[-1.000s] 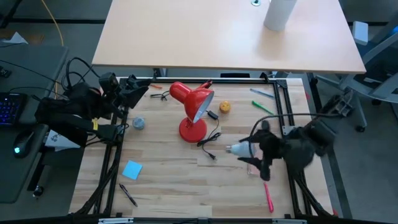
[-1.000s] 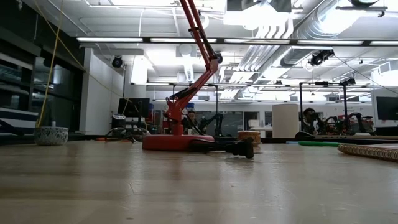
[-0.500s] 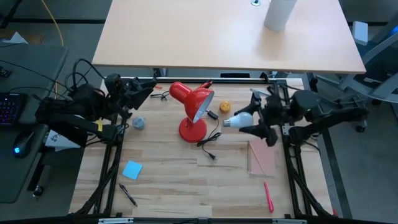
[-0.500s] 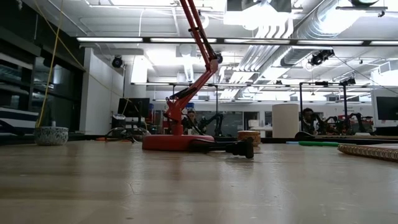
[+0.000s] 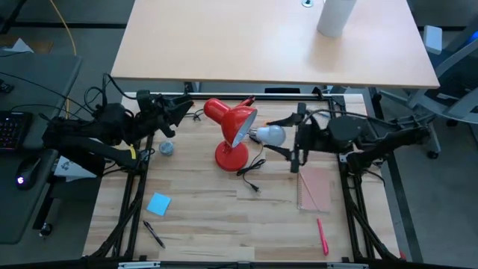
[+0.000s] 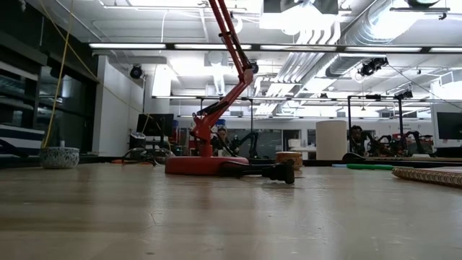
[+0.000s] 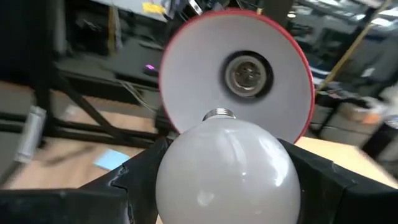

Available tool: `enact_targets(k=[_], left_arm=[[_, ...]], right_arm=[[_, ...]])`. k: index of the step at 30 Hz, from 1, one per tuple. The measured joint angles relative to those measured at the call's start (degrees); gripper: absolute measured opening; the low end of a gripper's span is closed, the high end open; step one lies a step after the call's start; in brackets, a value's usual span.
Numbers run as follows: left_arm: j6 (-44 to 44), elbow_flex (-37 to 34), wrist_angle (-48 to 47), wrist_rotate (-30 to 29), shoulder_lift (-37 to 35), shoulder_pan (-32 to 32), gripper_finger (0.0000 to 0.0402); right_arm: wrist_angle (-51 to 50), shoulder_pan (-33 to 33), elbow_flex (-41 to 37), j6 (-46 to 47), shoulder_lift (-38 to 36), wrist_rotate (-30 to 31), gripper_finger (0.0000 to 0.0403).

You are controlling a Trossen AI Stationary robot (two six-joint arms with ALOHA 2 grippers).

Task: Screw lightbulb
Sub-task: Insert the lightbulb into the lamp

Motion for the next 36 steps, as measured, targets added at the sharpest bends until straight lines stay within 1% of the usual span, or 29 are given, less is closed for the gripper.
enact_targets(k=[7, 12, 17, 20, 24, 26, 31, 36], left_arm=[[0.0, 0.0, -0.2, -0.9, 0.1, 0.0, 0.0181], [-0.3, 0.0, -0.2, -4.4, 0.1, 0.0, 0.0181], [-4.6, 0.0, -0.7, -9.1, 0.1, 0.0, 0.0181], [-8.5, 0.0, -1.5, -10.3, 0.1, 0.0, 0.0181], [-15.8, 0.0, -1.5, -10.4, 0.7, 0.0, 0.0181], [-18.7, 0.0, -1.8, -10.2, 1.4, 0.0, 0.0181], [-24.9, 0.0, -2.8, -9.8, 2.4, 0.5, 0.0181], [-29.6, 0.0, -2.7, -5.9, 2.7, 2.6, 0.0181]], right_arm=[[1.1, 3.1, 1.7, -14.0, 2.7, 13.6, 0.0264], [1.5, 5.3, 3.4, -24.1, 6.4, 18.6, 0.0264], [3.7, 6.4, 6.2, -37.2, 10.9, 24.2, 0.0264], [6.8, 6.5, 7.5, -43.9, 13.1, 26.2, 0.0264], [12.0, 6.5, 8.5, -52.8, 15.2, 29.6, 0.0264], [14.0, 6.5, 8.5, -56.0, 16.1, 29.8, 0.0264], [14.4, 6.5, 8.5, -60.4, 17.9, 29.5, 0.0264], [15.2, 6.4, 8.5, -64.2, 19.2, 30.5, 0.0264]])
